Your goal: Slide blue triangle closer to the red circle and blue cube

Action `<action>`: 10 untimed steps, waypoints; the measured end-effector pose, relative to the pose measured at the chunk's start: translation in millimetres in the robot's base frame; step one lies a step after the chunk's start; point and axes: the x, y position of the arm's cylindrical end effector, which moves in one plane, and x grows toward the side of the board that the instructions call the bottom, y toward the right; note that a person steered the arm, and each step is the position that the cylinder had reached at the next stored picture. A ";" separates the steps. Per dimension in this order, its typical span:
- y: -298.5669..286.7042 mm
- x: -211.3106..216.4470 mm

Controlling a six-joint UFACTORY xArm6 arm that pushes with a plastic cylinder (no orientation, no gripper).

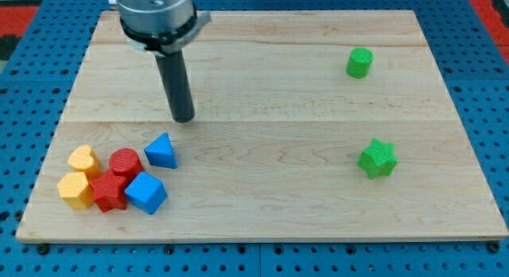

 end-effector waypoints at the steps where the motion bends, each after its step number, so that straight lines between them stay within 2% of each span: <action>1: -29.6 9.9; 2: -30.1 42.3; 4: -7.2 71.3; 5: -0.4 75.0; 6: 13.0 59.0; 7: 65.9 58.6; 8: 92.6 85.6; 10: 68.1 97.8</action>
